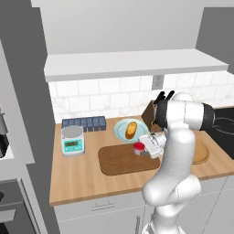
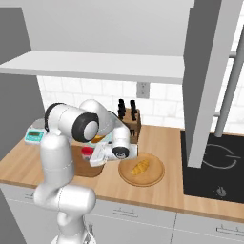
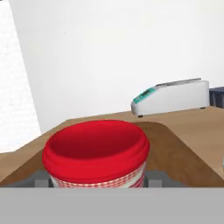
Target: From the different types of pastries on the counter, select a croissant and place it on the cutting board. Then retrieve a jar of jam from the cabinet and place it alongside the croissant on the cutting board.
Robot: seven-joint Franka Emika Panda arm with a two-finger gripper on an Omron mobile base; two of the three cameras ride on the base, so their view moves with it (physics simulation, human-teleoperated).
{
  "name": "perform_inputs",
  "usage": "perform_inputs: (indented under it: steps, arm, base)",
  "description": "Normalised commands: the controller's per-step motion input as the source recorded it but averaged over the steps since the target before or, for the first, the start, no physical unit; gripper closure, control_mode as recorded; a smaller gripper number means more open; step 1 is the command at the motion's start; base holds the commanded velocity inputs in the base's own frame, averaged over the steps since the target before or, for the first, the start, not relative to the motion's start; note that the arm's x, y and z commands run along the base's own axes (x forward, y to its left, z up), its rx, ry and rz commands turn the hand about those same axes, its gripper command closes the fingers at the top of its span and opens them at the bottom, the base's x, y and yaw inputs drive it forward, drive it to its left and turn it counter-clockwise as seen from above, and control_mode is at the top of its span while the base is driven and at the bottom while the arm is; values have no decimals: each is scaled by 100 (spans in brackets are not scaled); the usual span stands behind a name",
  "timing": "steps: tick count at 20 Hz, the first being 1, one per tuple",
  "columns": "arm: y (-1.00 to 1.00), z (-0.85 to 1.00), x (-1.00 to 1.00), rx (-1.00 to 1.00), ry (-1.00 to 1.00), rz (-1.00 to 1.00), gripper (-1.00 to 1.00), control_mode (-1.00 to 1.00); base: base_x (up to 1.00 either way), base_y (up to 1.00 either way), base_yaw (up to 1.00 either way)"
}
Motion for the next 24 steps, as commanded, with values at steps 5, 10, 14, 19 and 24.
perform_inputs:
  steps: [5,10,14,19,24]
  arm:
    - [0,-9,-19,0,-1,0,-100,-100]
    - [7,60,-10,0,-3,1,-100,-100]
    - [4,39,-13,0,-1,2,-100,-100]
    - [0,49,-2,-3,-14,6,-100,-100]
    - [-3,17,0,-20,-36,12,-100,-100]
  base:
    - [0,0,0]
    - [0,0,0]
    - [0,0,0]
    - [0,0,0]
    - [0,0,0]
